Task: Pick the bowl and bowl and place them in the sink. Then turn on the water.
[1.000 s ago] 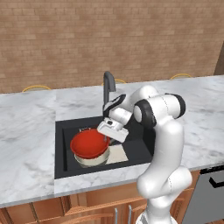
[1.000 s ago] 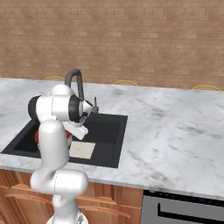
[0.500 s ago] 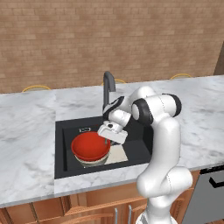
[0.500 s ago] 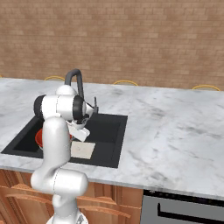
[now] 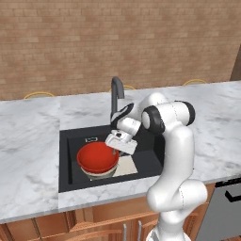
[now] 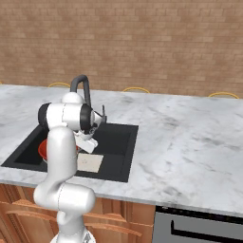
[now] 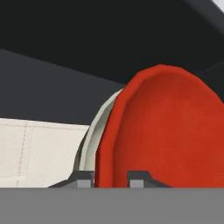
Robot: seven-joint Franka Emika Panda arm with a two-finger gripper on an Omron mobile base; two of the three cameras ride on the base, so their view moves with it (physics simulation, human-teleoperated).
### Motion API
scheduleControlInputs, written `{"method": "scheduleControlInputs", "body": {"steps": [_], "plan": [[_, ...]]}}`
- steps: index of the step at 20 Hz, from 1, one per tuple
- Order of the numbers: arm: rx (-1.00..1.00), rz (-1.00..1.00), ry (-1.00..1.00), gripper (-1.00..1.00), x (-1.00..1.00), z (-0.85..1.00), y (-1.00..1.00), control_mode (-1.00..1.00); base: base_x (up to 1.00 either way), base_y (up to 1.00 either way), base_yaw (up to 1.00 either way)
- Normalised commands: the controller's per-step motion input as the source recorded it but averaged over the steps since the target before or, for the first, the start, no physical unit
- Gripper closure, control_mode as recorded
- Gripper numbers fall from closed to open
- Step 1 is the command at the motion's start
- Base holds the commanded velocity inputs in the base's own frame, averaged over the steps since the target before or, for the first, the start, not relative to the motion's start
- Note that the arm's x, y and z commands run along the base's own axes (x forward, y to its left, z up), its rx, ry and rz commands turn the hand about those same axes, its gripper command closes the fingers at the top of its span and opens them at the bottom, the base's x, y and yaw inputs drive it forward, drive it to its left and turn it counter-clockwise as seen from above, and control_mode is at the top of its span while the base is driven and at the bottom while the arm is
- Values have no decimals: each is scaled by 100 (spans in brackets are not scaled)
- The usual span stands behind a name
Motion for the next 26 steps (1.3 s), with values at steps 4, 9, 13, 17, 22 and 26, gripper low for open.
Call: {"method": "scheduleControlInputs", "body": {"steps": [4,9,13,17,22,26], "plan": [[0,0,0,-100,0,0,0,-100,0,0,0],[0,3,0,-100,0,5,-15,-100,0,0,0],[0,3,0,-100,0,22,-34,-100,0,0,0],[0,3,0,-100,-4,32,-32,-100,0,0,0],[0,1,0,-100,-22,35,-20,-100,0,0,0],[0,0,0,-100,-29,40,-11,-100,0,0,0]]}}
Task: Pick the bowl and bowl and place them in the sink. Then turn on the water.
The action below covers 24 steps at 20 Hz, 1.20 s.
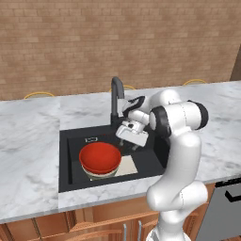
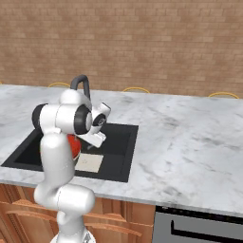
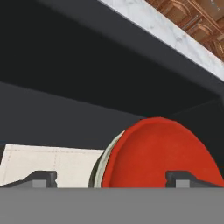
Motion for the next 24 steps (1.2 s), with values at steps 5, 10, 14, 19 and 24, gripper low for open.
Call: {"method": "scheduleControlInputs", "body": {"steps": [5,10,14,19,24], "plan": [[0,0,-1,-100,-30,43,-14,-100,0,0,0],[0,0,-2,-100,-28,46,-18,-100,0,0,0],[0,-6,0,-100,-46,51,-26,-100,0,0,0],[0,-18,0,-100,-59,51,-31,-100,0,0,0],[0,-25,1,-100,-39,63,-6,-100,0,0,0]]}}
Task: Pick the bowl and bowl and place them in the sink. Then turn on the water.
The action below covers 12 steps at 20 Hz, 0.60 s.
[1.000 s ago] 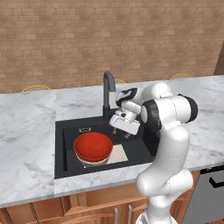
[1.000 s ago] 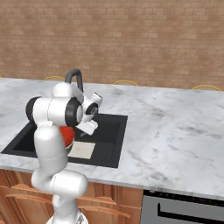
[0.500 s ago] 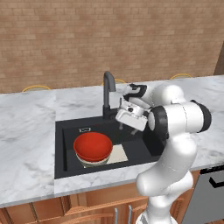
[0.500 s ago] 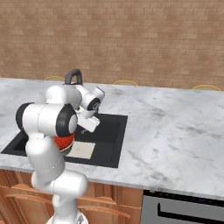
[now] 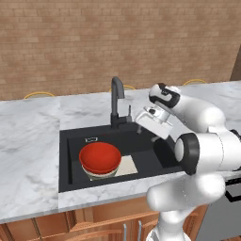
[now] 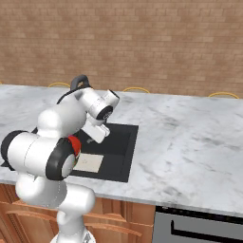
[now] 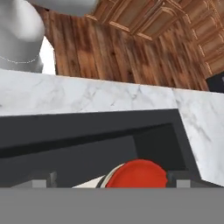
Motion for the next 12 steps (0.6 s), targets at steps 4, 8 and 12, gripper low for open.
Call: {"method": "scheduleControlInputs", "body": {"steps": [4,8,12], "plan": [[0,-29,5,-100,-15,63,0,-100,0,0,0],[-1,-28,5,-100,-9,28,-17,-100,0,0,0],[-1,-27,7,-100,-10,18,-20,-100,0,0,0]]}}
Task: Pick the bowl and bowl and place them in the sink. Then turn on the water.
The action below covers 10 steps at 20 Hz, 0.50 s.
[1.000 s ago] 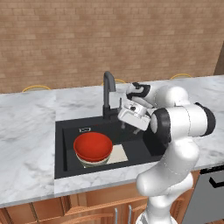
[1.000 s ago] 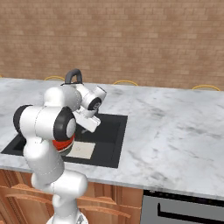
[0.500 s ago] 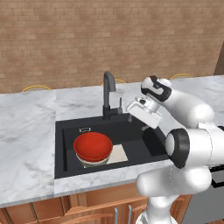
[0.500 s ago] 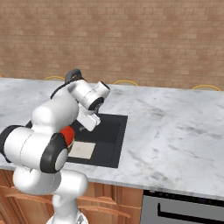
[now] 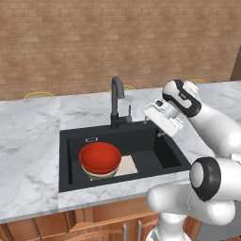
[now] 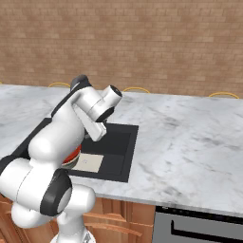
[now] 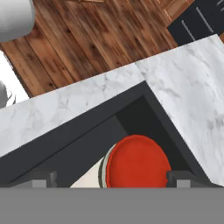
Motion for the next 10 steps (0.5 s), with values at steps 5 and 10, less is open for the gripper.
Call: {"method": "scheduleControlInputs", "body": {"steps": [5,10], "plan": [[0,-36,9,-100,-4,26,-2,-100,0,0,0],[0,-44,12,-100,-15,26,0,-100,0,0,0]]}}
